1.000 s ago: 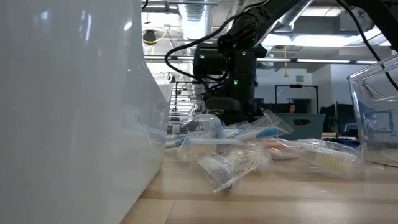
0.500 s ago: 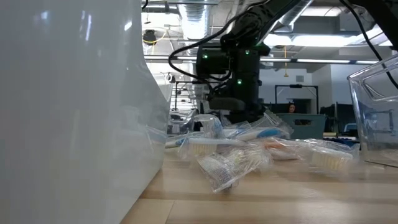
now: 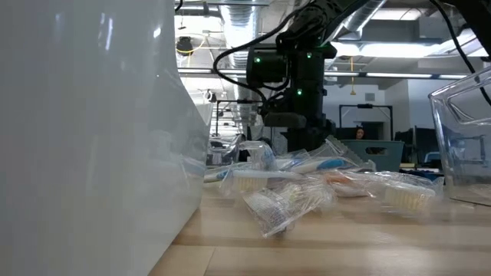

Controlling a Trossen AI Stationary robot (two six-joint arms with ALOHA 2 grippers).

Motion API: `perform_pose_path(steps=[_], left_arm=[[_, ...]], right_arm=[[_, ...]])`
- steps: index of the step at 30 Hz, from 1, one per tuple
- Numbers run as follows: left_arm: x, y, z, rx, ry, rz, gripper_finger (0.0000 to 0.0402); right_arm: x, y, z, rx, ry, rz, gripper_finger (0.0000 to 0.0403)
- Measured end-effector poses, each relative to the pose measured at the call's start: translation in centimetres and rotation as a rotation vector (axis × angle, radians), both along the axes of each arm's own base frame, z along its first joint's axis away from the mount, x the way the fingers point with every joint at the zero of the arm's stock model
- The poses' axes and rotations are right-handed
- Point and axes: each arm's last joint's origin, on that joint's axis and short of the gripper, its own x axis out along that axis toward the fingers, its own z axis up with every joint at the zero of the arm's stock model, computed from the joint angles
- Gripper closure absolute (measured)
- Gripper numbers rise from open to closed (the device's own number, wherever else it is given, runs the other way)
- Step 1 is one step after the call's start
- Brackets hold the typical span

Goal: Pick & Place Toothbrushes
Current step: Put the purple toothbrush into the green bin

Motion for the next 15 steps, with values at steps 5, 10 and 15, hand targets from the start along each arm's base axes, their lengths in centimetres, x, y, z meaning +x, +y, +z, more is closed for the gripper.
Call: perform_pose_path(steps=[5,10,15], left_arm=[[0.0,0.0,0.0,0.000,0.000,0.000,0.0376],[0.0,0.0,0.0,0.000,0.000,0.000,0.0376],[0.0,0.0,0.0,0.000,0.000,0.000,0.0376]], right_arm=[[0.0,0.0,0.0,-0.002,-0.004,0.000,0.0385],[-0.1,0.0,0.7,-0.004,-0.017,-0.001,0.0392],[-0.8,-0.3,3.3,-0.027,-0.085,-0.019,0.0378]])
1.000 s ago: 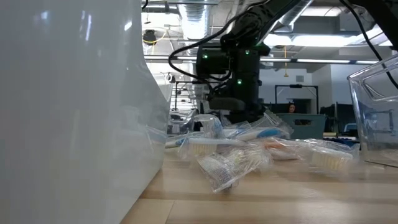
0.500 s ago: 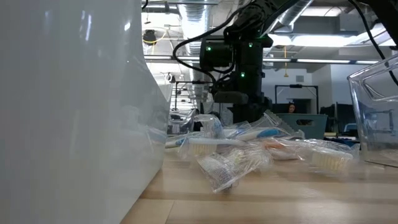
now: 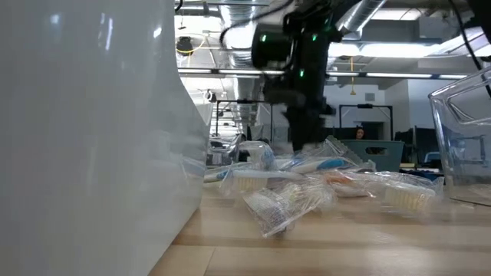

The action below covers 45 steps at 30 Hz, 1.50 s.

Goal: Pick & Place Toothbrushes
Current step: Put the purple toothbrush into the green bin

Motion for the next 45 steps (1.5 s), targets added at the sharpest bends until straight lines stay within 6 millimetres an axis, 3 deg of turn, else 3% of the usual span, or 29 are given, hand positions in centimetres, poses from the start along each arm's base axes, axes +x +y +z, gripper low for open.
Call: perform_pose_path(steps=[10,18,32,37,42,45], left_arm=[[0.0,0.0,0.0,0.000,0.000,0.000,0.0376],[0.0,0.0,-0.1,-0.005,0.011,0.001,0.0376],[0.2,0.3,0.1,0.042,-0.018,0.044,0.0376],[0.1,1.5,0.9,0.127,-0.092,0.179,0.0376],[1.0,2.9,0.1,0.153,-0.036,0.242,0.0376],[1.7,3.9,-0.3,0.170,-0.029,0.275,0.0376]], right_arm=[[-4.1,-0.8,8.4,-0.107,-0.201,-0.098,0.0389],[-8.0,-1.2,11.7,-0.174,-0.173,-0.160,0.0392],[-9.7,-1.8,11.7,-0.278,-0.023,-0.004,0.0388],[-12.5,-3.2,10.5,-0.283,-0.001,-0.039,0.0389],[-16.4,-4.1,9.5,-0.279,-0.047,-0.110,0.0390],[-17.7,-4.0,9.0,-0.273,-0.134,-0.112,0.0391]])
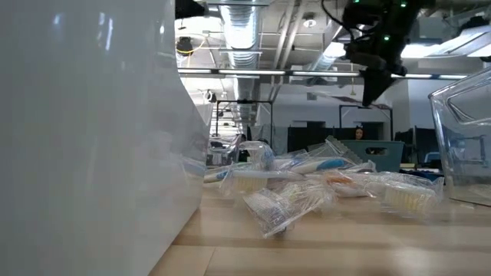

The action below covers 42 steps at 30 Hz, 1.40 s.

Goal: Pick & Place Toothbrushes
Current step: Put the purple toothbrush into the green bin

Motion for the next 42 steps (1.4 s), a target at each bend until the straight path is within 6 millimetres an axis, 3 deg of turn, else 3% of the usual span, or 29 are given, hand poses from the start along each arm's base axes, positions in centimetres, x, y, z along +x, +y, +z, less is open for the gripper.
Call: perform_pose_path(steps=[5,10,15,26,42], left_arm=[[1.4,1.7,-0.8,0.002,-0.005,0.053,0.0376],[2.3,2.6,-1.0,0.011,-0.036,0.080,0.0376],[2.6,2.6,-0.7,0.019,-0.079,0.037,0.0376],[2.6,2.5,-0.7,0.014,-0.079,-0.003,0.0376],[2.6,2.5,-0.8,0.014,-0.067,-0.003,0.0376]], right_arm=[[-1.0,0.2,-1.1,-0.008,-0.043,0.063,0.0391],[-0.8,-0.1,-2.2,0.025,-0.015,0.106,0.0391],[0.4,-0.8,-3.5,0.056,0.024,0.148,0.0391],[1.5,-3.3,-7.0,0.151,0.145,0.048,0.0388],[1.4,-4.5,-7.5,0.229,0.084,0.030,0.0388]])
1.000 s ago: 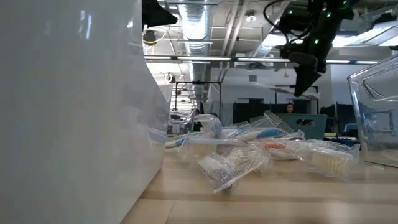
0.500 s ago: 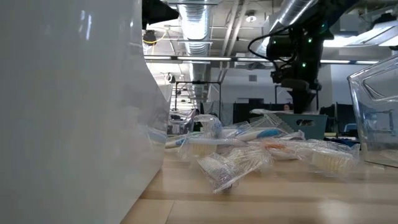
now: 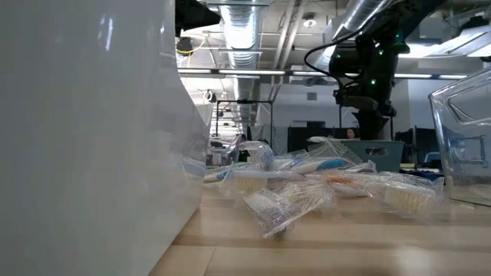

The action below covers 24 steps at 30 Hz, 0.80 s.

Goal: Pick & Place Toothbrushes
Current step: Put the purple toothbrush into the green bin

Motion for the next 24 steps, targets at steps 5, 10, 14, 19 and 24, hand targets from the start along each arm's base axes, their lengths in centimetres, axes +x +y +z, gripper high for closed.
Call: perform_pose_path(steps=[5,10,14,19,24], left_arm=[[0.0,0.0,0.0,0.000,-0.001,0.000,0.0376],[0.0,0.0,0.0,0.000,-0.001,0.000,0.0376],[0.0,0.0,0.0,0.000,-0.001,0.000,0.0376],[0.0,0.0,0.0,0.000,0.000,0.000,0.0376],[0.0,0.0,0.0,0.000,0.000,0.000,0.0376]], right_arm=[[-0.2,-0.3,0.0,0.005,0.000,-0.016,0.0388],[-0.2,-0.2,-0.1,0.009,-0.004,-0.038,0.0388],[-0.5,0.1,-0.8,0.023,0.010,-0.045,0.0387],[-0.9,0.4,-1.9,0.031,0.019,-0.055,0.0387],[-0.6,0.3,-1.9,0.018,-0.003,-0.053,0.0386]])
